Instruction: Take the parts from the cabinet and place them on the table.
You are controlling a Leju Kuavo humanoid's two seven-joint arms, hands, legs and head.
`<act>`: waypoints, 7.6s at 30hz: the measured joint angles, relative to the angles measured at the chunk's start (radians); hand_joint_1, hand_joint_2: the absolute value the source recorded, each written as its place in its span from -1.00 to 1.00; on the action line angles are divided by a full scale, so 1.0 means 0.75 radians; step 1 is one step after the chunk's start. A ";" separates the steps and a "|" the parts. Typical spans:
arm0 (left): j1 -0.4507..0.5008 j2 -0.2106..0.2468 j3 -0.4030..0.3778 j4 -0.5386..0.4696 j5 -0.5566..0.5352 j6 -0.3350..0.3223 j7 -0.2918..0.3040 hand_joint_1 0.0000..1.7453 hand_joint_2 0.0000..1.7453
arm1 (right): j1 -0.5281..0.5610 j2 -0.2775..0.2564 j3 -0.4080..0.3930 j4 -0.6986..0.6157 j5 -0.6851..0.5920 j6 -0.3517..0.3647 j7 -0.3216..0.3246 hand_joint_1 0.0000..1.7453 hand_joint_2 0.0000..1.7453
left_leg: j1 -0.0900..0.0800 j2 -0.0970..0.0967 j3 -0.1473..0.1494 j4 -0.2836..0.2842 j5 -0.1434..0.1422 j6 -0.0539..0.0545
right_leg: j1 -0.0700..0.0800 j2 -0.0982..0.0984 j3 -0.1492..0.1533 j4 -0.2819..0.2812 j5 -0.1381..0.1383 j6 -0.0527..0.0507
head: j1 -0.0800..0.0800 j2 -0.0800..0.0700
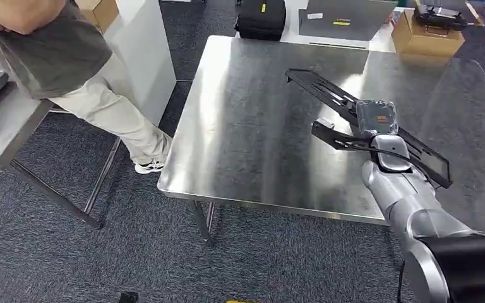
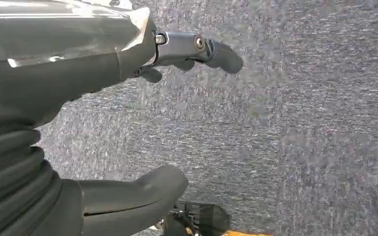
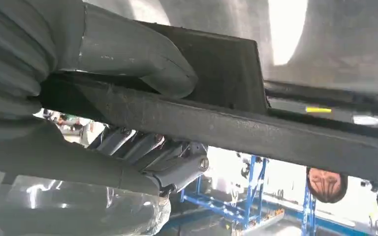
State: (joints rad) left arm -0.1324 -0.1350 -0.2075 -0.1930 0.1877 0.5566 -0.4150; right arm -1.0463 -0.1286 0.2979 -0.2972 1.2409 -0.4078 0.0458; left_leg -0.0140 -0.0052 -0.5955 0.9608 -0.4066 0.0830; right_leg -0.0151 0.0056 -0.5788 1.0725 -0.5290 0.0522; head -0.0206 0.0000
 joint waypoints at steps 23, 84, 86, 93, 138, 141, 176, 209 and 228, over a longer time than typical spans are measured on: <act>0.008 0.007 0.000 0.000 -0.003 0.008 0.002 -1.00 1.00 | 0.025 0.005 0.000 0.009 0.032 0.019 0.010 1.00 1.00 | -0.009 -0.002 -0.104 0.104 0.051 -0.003 | 0.017 0.011 0.059 -0.121 0.075 -0.067 | -0.006 0.000; 0.014 -0.048 0.369 -0.002 -0.486 0.129 -0.058 -1.00 -1.00 | -0.007 0.014 -0.031 0.009 0.108 0.023 -0.014 -1.00 -1.00 | -0.005 -0.005 -0.049 0.074 -0.020 -0.045 | 0.003 0.003 -0.014 -0.112 0.124 -0.002 | -0.003 0.000; 0.014 -0.049 0.371 -0.002 -0.484 0.115 -0.056 -1.00 -1.00 | -0.008 0.014 -0.033 0.009 0.106 0.026 -0.014 -1.00 -1.00 | -0.005 -0.005 -0.049 0.074 -0.020 -0.045 | 0.003 0.003 -0.014 -0.112 0.124 -0.002 | -0.002 0.000; 0.013 -0.055 0.381 -0.002 -0.472 0.071 -0.037 -1.00 -1.00 | -0.048 -0.016 -0.056 0.009 0.090 0.098 -0.034 -1.00 -1.00 | -0.005 -0.006 -0.049 0.074 -0.020 -0.045 | 0.003 0.003 -0.014 -0.112 0.124 -0.002 | -0.002 0.000; 0.061 -0.032 0.437 -0.002 -0.447 0.028 -0.049 -1.00 -1.00 | -0.117 -0.116 -0.161 0.024 0.046 0.331 0.114 -1.00 -1.00 | -0.006 -0.005 -0.050 0.074 -0.020 -0.044 | 0.003 0.003 -0.014 -0.112 0.124 -0.002 | -0.002 0.000; 0.065 -0.032 0.438 -0.001 -0.445 0.030 -0.054 -1.00 -1.00 | -0.116 -0.113 -0.165 0.026 0.048 0.331 0.118 -1.00 -1.00 | -0.006 -0.005 -0.050 0.074 -0.020 -0.044 | 0.003 0.003 -0.014 -0.112 0.124 -0.002 | -0.002 0.000; 0.067 -0.102 0.567 -0.001 -0.393 0.023 -0.076 -1.00 -1.00 | -0.709 -0.321 -0.066 -0.023 0.327 0.458 -0.109 -1.00 -1.00 | -0.012 -0.023 -0.055 0.076 -0.018 -0.035 | -0.002 -0.015 -0.015 -0.113 0.122 0.003 | -0.002 0.000; 0.104 -0.150 0.606 0.002 -0.368 0.152 0.026 -1.00 -1.00 | 0.709 -1.528 -0.834 -0.075 -1.730 -0.245 -0.578 -1.00 -1.00 | -0.005 -0.020 -0.011 0.073 -0.070 -0.013 | 0.008 -0.010 0.061 -0.140 0.089 0.029 | 0.006 0.000; 0.078 -0.127 0.493 0.002 -0.647 -0.030 0.309 -1.00 -1.00 | 1.296 -0.007 -2.111 0.019 -0.066 -0.291 0.364 -1.00 -1.00 | 0.010 -0.019 0.030 0.066 -0.086 -0.038 | 0.012 -0.014 0.072 -0.140 0.063 0.005 | 0.004 0.000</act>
State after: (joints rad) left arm -0.0738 -0.2300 0.1625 -0.1919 -0.2976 0.5340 -0.1835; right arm -0.0745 -0.1338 -1.2852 -0.2827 1.1918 -0.6263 0.3188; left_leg -0.0066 -0.0195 -0.5729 1.0105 -0.4714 0.0542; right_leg -0.0064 -0.0046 -0.5245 0.9675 -0.4817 0.0564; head -0.0179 0.0000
